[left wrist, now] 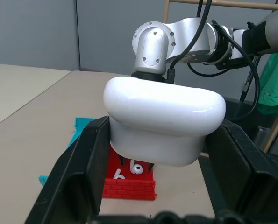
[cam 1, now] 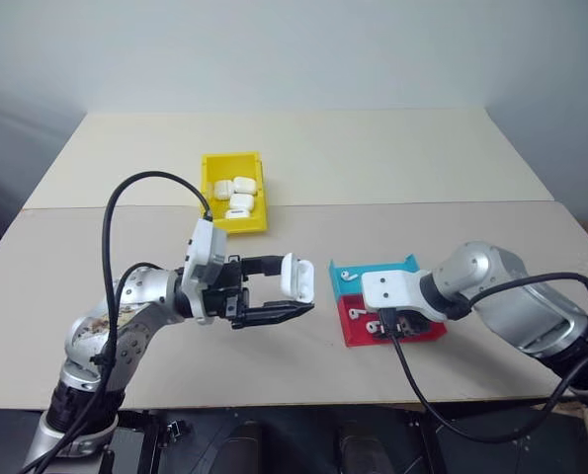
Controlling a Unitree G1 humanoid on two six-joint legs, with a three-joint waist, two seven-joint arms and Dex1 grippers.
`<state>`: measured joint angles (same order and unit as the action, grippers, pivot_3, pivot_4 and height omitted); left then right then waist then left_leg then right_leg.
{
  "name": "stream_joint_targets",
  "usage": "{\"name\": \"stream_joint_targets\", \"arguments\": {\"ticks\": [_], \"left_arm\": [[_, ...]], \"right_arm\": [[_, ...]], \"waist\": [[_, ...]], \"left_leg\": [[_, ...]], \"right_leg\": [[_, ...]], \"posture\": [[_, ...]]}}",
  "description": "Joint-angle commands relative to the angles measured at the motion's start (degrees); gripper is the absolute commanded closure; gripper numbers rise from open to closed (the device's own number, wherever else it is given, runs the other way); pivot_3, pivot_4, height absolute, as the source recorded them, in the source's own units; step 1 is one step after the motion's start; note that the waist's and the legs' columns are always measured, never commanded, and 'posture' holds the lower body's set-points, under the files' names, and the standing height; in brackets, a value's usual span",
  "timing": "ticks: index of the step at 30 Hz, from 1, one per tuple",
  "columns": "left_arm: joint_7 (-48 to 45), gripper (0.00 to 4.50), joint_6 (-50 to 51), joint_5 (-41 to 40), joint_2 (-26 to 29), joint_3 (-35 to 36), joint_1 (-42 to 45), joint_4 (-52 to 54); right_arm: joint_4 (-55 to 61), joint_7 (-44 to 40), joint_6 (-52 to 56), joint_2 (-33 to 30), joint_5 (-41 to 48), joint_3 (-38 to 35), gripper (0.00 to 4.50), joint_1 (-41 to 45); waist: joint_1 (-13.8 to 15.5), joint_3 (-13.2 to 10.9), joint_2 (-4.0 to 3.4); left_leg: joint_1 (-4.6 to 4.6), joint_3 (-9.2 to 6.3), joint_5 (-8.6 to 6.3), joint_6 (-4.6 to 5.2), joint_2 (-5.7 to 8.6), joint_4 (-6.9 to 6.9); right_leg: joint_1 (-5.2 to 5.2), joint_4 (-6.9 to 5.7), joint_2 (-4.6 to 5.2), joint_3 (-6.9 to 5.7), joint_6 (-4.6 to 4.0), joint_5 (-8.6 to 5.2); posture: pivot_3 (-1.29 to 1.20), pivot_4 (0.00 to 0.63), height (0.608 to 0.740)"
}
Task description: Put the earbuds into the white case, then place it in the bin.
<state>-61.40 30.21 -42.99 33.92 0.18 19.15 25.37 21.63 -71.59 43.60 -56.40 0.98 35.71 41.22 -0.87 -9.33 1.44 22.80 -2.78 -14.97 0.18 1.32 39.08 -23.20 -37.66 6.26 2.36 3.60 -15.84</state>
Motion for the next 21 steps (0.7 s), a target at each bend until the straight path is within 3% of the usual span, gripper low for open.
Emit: {"name": "stream_joint_targets", "arguments": {"ticks": [1,4,8,14,19,21], "left_arm": [[-0.35,1.66,-1.4,-1.06,0.42,1.42,-0.08,1.88],[-0.2,1.66,-1.6,-0.86,0.47,1.52,-0.16,1.82],[-0.38,1.66,-1.68,-0.9,1.0,1.9,-0.85,2.17],[-3.25,1.66,-2.5,-0.7,2.58,2.21,-1.47,1.0],[-7.08,1.66,-4.24,-0.15,2.14,1.33,1.42,-4.06],[-7.77,1.66,-3.22,-0.62,1.88,0.63,3.27,-5.49]], "right_arm": [[-0.42,-1.36,-1.48,0.86,-1.82,0.25,1.97,0.64],[-1.14,-1.73,-1.91,1.79,-2.53,0.08,2.6,0.22],[-1.12,-2.0,-1.64,2.3,-2.79,-0.4,3.83,-0.82],[3.31,-1.09,4.69,1.34,4.44,-11.19,3.84,-4.62],[6.64,1.7,16.68,4.13,19.63,-35.81,3.84,-6.12],[7.71,5.65,20.71,9.72,25.97,-46.55,3.84,-5.41]], "waist": [[-0.02,0.0,0.0],[-0.05,0.0,0.0],[-0.08,0.0,0.0],[0.08,0.0,0.0],[0.22,0.0,0.0],[0.17,0.0,0.01]], "left_leg": [[0.0,-0.01,0.0,0.0,0.0,0.0],[0.0,-0.01,0.0,0.0,0.0,0.0],[0.0,-0.01,0.0,0.0,0.0,-0.01],[0.0,-0.03,0.0,0.0,0.0,-0.01],[0.0,-0.04,0.0,0.01,0.0,-0.01],[-0.02,-0.06,0.0,0.01,-0.02,-0.03]], "right_leg": [[0.01,0.0,0.0,0.0,0.0,0.0],[0.0,0.0,0.0,0.0,0.0,0.0],[0.0,0.01,0.0,0.0,0.0,0.0],[0.01,0.01,0.0,-0.02,0.0,0.0],[0.04,0.02,0.0,-0.03,0.0,0.0],[0.07,0.01,-0.01,-0.06,0.0,0.0]], "posture": [[0.0,0.15,0.74],[0.0,0.15,0.74],[0.0,0.15,0.74],[0.0,0.15,0.74],[0.0,0.15,0.74],[0.0,0.15,0.74]]}}
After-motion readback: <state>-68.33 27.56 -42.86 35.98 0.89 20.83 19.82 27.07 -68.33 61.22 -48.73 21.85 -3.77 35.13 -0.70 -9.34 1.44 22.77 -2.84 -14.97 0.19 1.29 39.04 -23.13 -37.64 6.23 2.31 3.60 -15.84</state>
